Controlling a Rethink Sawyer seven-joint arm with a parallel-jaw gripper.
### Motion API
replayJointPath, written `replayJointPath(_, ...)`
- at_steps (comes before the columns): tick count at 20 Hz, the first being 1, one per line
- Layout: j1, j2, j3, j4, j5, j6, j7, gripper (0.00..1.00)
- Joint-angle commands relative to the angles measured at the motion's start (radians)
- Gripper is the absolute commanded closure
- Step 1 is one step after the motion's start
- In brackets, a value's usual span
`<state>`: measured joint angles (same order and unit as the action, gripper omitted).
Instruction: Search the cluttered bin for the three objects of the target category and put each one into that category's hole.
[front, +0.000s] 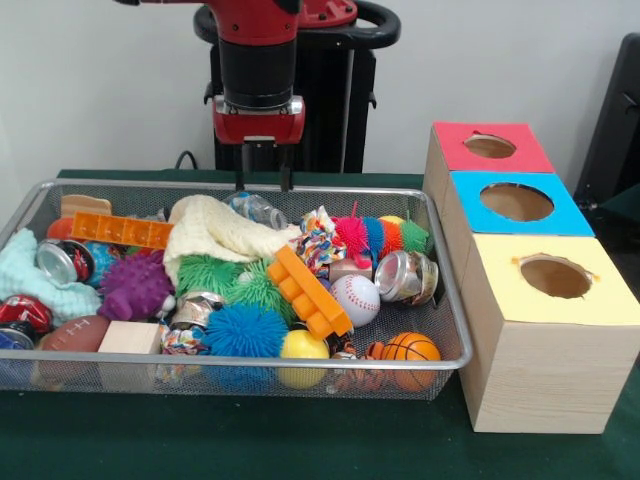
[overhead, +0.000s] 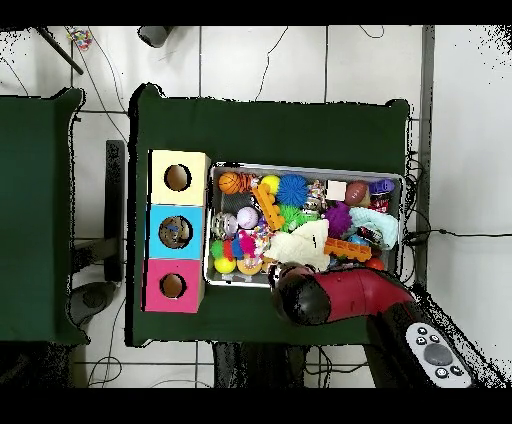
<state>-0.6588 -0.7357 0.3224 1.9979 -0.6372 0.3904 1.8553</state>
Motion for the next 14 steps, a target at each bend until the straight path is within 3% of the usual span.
replayJointPath(1,0.021,0.071,0.004,-0.087,0.012,0.052,0.031,0.00)
replayJointPath(8,0.013,0.219,-0.019,-0.186,-0.044,-0.009,0.012,0.00)
replayJointPath(14,-0.030,0.231,-0.026,-0.190,-0.062,-0.023,-0.020,0.00)
